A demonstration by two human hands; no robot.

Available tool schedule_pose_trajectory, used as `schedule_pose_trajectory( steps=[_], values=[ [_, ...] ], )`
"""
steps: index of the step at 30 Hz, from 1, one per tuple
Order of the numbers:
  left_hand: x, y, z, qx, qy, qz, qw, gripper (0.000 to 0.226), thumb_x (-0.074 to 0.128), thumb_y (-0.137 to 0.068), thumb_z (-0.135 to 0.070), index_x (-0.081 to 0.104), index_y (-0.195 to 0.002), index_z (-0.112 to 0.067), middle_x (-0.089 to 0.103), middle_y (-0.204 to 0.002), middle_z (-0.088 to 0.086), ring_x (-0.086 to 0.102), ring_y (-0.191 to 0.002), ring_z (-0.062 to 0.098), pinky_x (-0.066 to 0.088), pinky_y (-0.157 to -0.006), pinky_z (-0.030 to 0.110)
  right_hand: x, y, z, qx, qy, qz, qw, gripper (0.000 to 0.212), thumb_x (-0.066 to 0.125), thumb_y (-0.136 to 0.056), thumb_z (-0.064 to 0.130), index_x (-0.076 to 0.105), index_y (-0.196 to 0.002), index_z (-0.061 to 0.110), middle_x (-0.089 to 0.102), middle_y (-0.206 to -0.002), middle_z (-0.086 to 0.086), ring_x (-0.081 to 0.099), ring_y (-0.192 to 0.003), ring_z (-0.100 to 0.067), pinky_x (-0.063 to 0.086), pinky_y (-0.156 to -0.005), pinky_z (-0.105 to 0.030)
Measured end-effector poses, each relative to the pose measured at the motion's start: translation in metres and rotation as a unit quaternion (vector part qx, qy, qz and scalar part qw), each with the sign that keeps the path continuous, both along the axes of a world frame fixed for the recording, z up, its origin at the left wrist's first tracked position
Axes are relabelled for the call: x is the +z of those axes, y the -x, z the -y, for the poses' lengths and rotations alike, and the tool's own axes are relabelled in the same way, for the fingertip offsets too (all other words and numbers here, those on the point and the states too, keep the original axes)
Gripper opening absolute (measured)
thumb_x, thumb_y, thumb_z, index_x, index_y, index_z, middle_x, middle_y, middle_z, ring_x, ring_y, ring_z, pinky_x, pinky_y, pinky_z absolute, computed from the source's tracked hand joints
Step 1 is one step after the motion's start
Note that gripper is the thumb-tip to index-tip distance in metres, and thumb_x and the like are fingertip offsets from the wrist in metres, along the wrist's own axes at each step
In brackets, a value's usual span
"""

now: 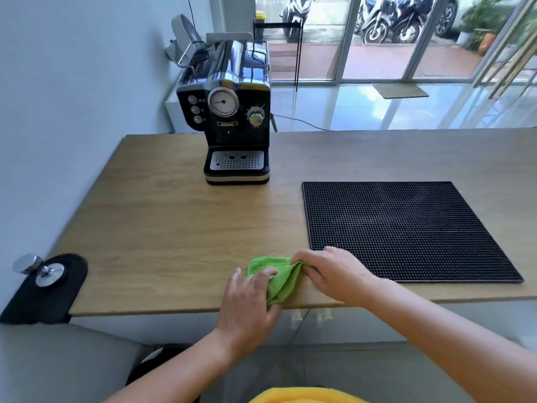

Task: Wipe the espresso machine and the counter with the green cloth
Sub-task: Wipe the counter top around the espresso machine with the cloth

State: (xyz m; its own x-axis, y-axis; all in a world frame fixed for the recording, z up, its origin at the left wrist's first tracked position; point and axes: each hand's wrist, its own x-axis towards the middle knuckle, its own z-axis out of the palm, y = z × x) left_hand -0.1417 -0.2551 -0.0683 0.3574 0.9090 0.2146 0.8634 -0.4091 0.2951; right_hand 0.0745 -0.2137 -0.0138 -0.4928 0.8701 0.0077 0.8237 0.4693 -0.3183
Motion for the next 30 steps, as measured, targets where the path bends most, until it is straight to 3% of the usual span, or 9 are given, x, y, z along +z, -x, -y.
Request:
schedule_pose_trajectory(
  steps=[3,5,8,12,16,20,24,27,30],
  values=[
    [0.043,-0.006,-0.021,-0.024,0.017,-0.009,1.0,0.039,0.039,-0.084,-0.039,0.054,-0.119,-0.032,0.069,-0.095,-0.008,0.066,-0.086,0.019,0.048,-0.073,0.03,0.031,-0.017,-0.021,-0.034,0.055,-0.052,0.997,0.026,0.056,-0.092,0.019,0.069,-0.112,0.03,0.072,-0.105,0.009,0.065,-0.099,-0.018,0.05,-0.089,-0.033],
    [0.063,-0.009,-0.043,-0.032,0.071,-0.012,0.997,0.033,0.037,-0.095,-0.04,0.052,-0.125,-0.037,0.067,-0.108,-0.012,0.064,-0.096,0.016,0.047,-0.071,0.033,0.051,-0.033,-0.036,-0.075,0.085,-0.09,0.99,0.024,0.059,-0.091,0.015,0.073,-0.106,0.028,0.073,-0.101,0.011,0.066,-0.096,-0.012,0.05,-0.09,-0.031],
    [0.092,-0.022,-0.081,-0.042,0.1,0.036,0.993,0.027,0.044,-0.098,-0.03,0.059,-0.119,-0.037,0.069,-0.106,-0.013,0.064,-0.093,0.015,0.052,-0.071,0.035,0.072,-0.056,-0.062,-0.124,0.092,-0.11,0.982,0.016,0.065,-0.089,0.024,0.074,-0.1,0.032,0.072,-0.094,0.013,0.064,-0.093,-0.008,0.05,-0.088,-0.03],
    [0.116,-0.054,-0.145,-0.019,0.054,0.01,0.998,0.024,0.05,-0.095,-0.03,0.068,-0.11,-0.035,0.073,-0.094,-0.008,0.066,-0.081,0.018,0.055,-0.066,0.037,0.092,-0.085,-0.098,-0.165,0.059,-0.094,0.98,0.015,0.065,-0.091,0.026,0.073,-0.103,0.029,0.071,-0.096,0.007,0.062,-0.094,-0.016,0.045,-0.075,-0.029],
    [0.129,-0.094,-0.187,0.006,0.024,0.033,0.999,0.025,0.055,-0.092,-0.03,0.071,-0.11,-0.036,0.074,-0.096,-0.011,0.067,-0.086,0.014,0.056,-0.069,0.033,0.098,-0.111,-0.126,-0.232,-0.027,-0.098,0.967,0.023,0.062,-0.091,0.019,0.074,-0.111,0.022,0.073,-0.108,-0.004,0.063,-0.103,-0.024,0.049,-0.088,-0.032],
    [0.112,-0.12,-0.193,-0.001,0.003,0.033,0.999,0.028,0.054,-0.092,-0.027,0.07,-0.112,-0.039,0.072,-0.104,-0.014,0.066,-0.089,0.012,0.056,-0.068,0.03,0.075,-0.134,-0.122,-0.254,-0.041,-0.069,0.964,0.027,0.054,-0.096,0.016,0.072,-0.115,0.023,0.073,-0.114,-0.003,0.066,-0.102,-0.026,0.049,-0.091,-0.032],
    [0.055,-0.122,-0.161,-0.061,0.001,0.005,0.998,0.027,0.054,-0.093,-0.028,0.069,-0.112,-0.039,0.066,-0.111,-0.016,0.063,-0.096,0.01,0.052,-0.065,0.026,0.014,-0.148,-0.085,-0.216,-0.035,-0.03,0.975,0.029,0.055,-0.095,0.013,0.072,-0.116,0.024,0.067,-0.126,0.004,0.064,-0.112,-0.022,0.046,-0.101,-0.034],
    [0.012,-0.115,-0.126,-0.109,0.011,-0.013,0.994,0.026,0.062,-0.087,-0.025,0.071,-0.107,-0.039,0.065,-0.098,-0.011,0.064,-0.09,0.015,0.056,-0.062,0.032,-0.036,-0.155,-0.044,-0.168,0.001,0.002,0.986,0.032,0.055,-0.094,0.012,0.072,-0.117,0.027,0.067,-0.126,0.009,0.066,-0.109,-0.019,0.049,-0.097,-0.033],
    [-0.018,-0.108,-0.101,-0.157,-0.017,-0.014,0.987,0.027,0.068,-0.081,-0.02,0.072,-0.102,-0.036,0.062,-0.085,-0.009,0.06,-0.08,0.015,0.056,-0.056,0.034,-0.07,-0.158,-0.009,-0.137,-0.052,-0.005,0.989,0.037,0.07,-0.079,0.003,0.075,-0.107,0.026,0.072,-0.116,0.009,0.071,-0.098,-0.016,0.055,-0.083,-0.032]
  ],
)
